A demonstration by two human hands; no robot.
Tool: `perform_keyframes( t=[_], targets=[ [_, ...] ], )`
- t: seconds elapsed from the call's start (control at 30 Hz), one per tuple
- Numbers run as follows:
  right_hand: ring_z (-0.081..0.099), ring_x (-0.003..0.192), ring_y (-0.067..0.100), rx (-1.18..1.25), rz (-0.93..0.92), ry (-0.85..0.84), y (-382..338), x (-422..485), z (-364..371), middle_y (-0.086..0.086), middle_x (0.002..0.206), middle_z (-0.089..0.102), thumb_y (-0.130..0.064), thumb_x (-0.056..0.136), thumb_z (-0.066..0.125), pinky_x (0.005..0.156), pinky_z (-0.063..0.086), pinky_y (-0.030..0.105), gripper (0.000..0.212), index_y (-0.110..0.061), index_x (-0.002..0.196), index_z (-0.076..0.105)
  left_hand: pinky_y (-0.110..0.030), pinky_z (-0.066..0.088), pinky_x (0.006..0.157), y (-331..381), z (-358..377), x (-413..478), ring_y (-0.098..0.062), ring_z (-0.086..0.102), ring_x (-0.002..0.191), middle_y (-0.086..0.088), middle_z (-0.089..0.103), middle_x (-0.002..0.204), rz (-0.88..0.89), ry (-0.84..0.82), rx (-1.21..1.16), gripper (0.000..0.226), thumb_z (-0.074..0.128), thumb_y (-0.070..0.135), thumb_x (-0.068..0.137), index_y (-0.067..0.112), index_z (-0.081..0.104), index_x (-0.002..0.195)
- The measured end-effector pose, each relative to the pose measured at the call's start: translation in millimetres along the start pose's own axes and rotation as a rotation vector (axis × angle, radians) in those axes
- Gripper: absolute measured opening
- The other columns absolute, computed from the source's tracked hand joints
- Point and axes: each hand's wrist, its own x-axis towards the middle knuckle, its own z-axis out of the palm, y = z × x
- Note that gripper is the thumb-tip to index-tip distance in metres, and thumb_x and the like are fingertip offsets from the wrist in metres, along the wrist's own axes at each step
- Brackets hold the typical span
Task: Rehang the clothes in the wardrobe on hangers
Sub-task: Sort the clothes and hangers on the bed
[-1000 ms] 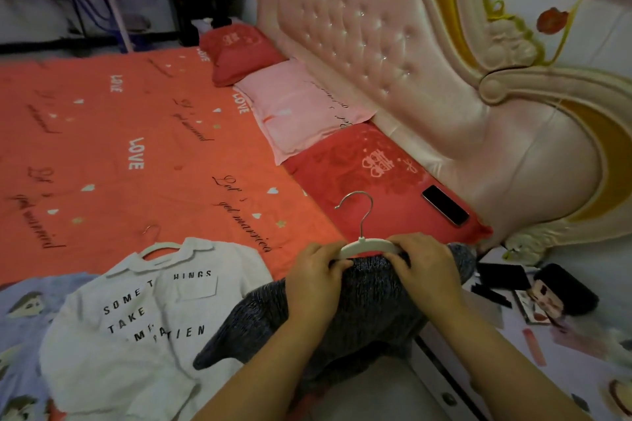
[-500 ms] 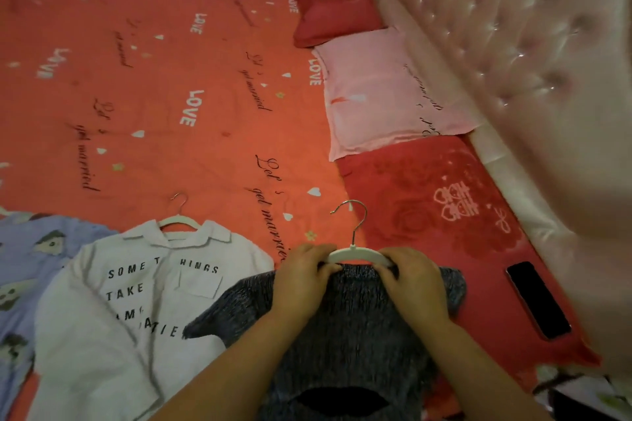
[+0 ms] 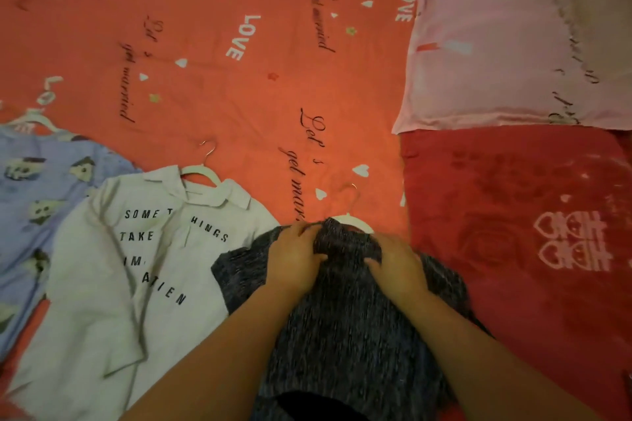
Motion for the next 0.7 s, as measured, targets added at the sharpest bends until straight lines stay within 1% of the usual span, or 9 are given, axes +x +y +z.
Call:
perform_keyframes(
  t=[0.1,0.2,0.27,0.37,0.5,0.6,0.7],
  targets=[
    [0.041,0.127,0.023,-0.010,0.006,-0.104,4,-18,21,0.003,0.138,0.044,-0.032,0.093,0.055,0.105,0.035,0.038,0.052,-0.020,0.140,0.039,-0.040,0.030,0.109,-16,10,-18,-0.024,0.031,0.135,-0.003,0.030,0.150,-0.048,-0.073,0.037,0.057,0.055,0.035,0.093,0.020,0.033,0.144],
    [0.040,0.128,0.022,-0.021,-0.003,-0.166,-4,-35,30,0.002,0.139,0.043,-0.033,0.094,0.054,0.105,0.035,0.037,0.053,-0.020,0.142,0.036,-0.040,0.031,0.108,-29,4,-34,-0.023,0.033,0.133,-0.002,0.034,0.148,-0.074,-0.078,0.065,0.054,0.052,0.036,0.094,0.022,0.035,0.143],
    [0.038,0.130,0.022,-0.014,-0.035,-0.177,-17,-44,29,0.001,0.141,0.041,-0.034,0.094,0.053,0.106,0.033,0.038,0.054,-0.021,0.143,0.034,-0.040,0.031,0.108,-36,-6,-45,-0.022,0.034,0.131,0.000,0.037,0.145,-0.067,-0.061,0.086,0.052,0.051,0.036,0.094,0.023,0.036,0.142],
    [0.036,0.132,0.022,-0.021,-0.113,-0.166,-46,-56,23,0.001,0.144,0.039,-0.035,0.094,0.054,0.109,0.030,0.040,0.055,-0.022,0.144,0.033,-0.039,0.031,0.107,-47,-28,-65,-0.021,0.036,0.129,0.002,0.040,0.142,-0.069,-0.003,0.107,0.051,0.051,0.035,0.094,0.024,0.037,0.141],
    [0.036,0.132,0.024,-0.073,-0.246,-0.136,-101,-74,12,0.001,0.145,0.038,-0.037,0.094,0.054,0.111,0.030,0.043,0.057,-0.023,0.144,0.032,-0.033,0.032,0.102,-73,-66,-102,-0.018,0.040,0.126,0.005,0.044,0.139,-0.108,0.112,0.123,0.050,0.049,0.039,0.092,0.027,0.039,0.140],
    [0.034,0.134,0.024,-0.131,-0.349,-0.135,-148,-94,10,0.001,0.146,0.036,-0.041,0.093,0.054,0.112,0.028,0.043,0.059,-0.023,0.145,0.031,-0.031,0.032,0.098,-106,-95,-143,-0.018,0.044,0.121,0.005,0.048,0.134,-0.148,0.175,0.121,0.047,0.047,0.040,0.093,0.028,0.040,0.138],
    [0.036,0.131,0.024,-0.202,-0.453,-0.125,-203,-121,17,0.002,0.143,0.039,-0.042,0.092,0.054,0.110,0.030,0.039,0.059,-0.023,0.143,0.032,-0.030,0.034,0.096,-149,-120,-194,-0.017,0.046,0.119,0.006,0.049,0.133,-0.224,0.251,0.134,0.046,0.046,0.042,0.093,0.029,0.041,0.137]
  ],
)
